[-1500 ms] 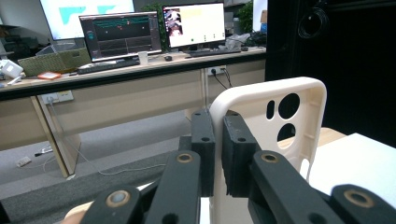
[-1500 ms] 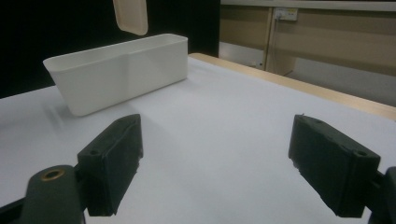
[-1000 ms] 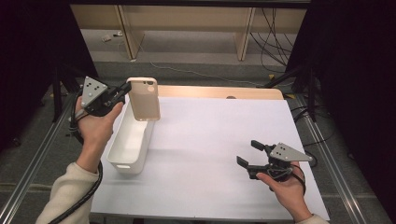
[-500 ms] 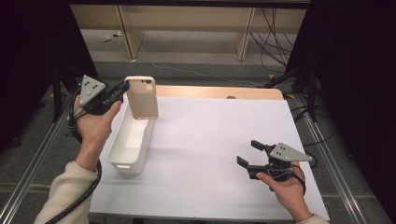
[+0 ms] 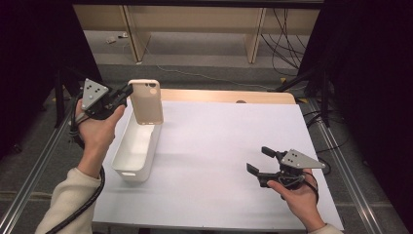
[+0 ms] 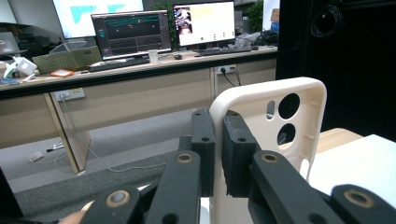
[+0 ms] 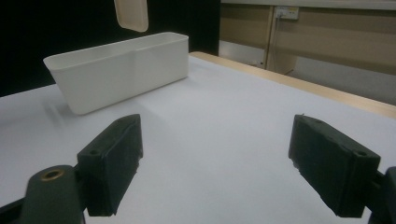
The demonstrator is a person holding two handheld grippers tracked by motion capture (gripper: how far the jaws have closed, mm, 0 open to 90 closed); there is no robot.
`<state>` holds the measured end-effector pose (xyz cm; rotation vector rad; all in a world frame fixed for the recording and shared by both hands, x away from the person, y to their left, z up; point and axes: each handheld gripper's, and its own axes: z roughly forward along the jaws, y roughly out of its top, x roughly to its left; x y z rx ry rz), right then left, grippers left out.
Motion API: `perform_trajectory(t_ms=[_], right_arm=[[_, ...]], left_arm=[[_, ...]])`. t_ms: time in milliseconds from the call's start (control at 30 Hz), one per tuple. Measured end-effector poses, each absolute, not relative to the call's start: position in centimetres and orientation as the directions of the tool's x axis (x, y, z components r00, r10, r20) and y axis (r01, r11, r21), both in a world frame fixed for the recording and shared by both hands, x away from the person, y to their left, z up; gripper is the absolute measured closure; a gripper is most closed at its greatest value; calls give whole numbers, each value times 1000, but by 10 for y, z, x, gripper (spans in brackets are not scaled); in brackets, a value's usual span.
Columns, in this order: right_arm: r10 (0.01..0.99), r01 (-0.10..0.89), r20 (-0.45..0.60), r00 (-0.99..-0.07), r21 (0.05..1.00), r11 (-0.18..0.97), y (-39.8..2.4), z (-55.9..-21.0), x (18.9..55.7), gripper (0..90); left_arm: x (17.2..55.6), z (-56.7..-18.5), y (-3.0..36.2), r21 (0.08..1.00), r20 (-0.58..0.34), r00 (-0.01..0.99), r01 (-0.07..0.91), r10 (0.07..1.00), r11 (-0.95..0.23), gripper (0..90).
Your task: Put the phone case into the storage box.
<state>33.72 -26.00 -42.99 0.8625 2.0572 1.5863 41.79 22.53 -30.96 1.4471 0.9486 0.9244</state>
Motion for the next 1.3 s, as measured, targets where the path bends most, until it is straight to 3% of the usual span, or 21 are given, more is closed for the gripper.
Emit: perform_trajectory(t_ms=[1300], right_arm=[[679, 225, 57, -732, 961, 163, -259, -430, 337, 188]], left_arm=[[422, -312, 236, 996, 42, 348, 54, 937, -65, 842]])
